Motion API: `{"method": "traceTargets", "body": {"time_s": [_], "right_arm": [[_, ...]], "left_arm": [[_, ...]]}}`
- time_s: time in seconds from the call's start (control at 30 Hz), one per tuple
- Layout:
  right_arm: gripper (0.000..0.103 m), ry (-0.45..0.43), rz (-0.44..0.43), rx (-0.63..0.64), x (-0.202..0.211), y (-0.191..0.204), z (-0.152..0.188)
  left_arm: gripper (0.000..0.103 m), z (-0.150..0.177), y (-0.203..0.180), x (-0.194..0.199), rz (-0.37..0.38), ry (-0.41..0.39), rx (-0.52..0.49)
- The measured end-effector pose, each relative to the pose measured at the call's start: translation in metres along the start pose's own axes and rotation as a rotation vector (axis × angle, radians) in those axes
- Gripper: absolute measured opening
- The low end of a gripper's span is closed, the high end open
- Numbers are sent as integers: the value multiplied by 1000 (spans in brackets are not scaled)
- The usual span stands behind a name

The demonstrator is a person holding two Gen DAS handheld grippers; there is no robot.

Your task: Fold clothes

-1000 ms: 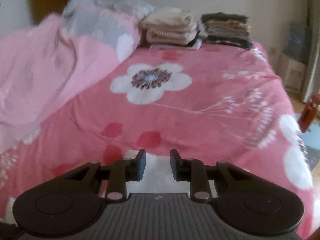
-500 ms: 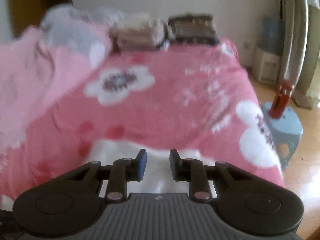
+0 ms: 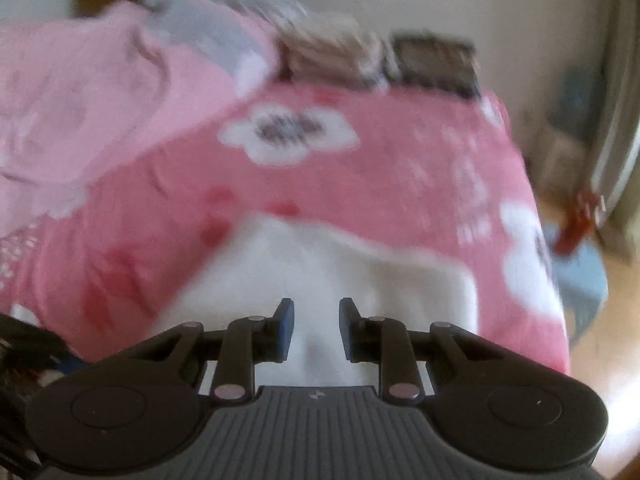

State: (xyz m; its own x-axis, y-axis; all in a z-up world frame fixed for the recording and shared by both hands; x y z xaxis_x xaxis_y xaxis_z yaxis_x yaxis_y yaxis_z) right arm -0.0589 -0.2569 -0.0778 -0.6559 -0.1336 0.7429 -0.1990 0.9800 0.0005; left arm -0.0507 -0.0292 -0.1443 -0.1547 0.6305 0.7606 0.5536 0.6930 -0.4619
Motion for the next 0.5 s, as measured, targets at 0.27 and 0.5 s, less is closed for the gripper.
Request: {"method": "traceTargets", "body": {"time_s": [0.27,0.5], "right_arm": [[25,82,-18,-65,-32,-14,20],[25,27,93,-61,-9,-27,23]], "left_arm": [[62,-21,-14,28,-85,-164,-148],[57,-47,-28,-1,-53,-203,-233]]}}
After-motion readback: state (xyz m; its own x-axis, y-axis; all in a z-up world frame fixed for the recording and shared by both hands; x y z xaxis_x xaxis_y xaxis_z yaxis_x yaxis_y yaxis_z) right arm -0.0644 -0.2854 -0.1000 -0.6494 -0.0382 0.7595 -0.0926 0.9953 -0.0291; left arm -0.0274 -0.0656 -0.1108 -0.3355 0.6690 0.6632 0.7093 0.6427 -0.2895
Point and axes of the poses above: each gripper's, at about its wrist camera, not at the fingertips, and x roughly against the way its jaws point, y to its left, z to its underside, the point moved 3 cm from there along -x, roughly the way its jaws point, and after that the axes turned 7 degrees about y, right-handed, at the moved point
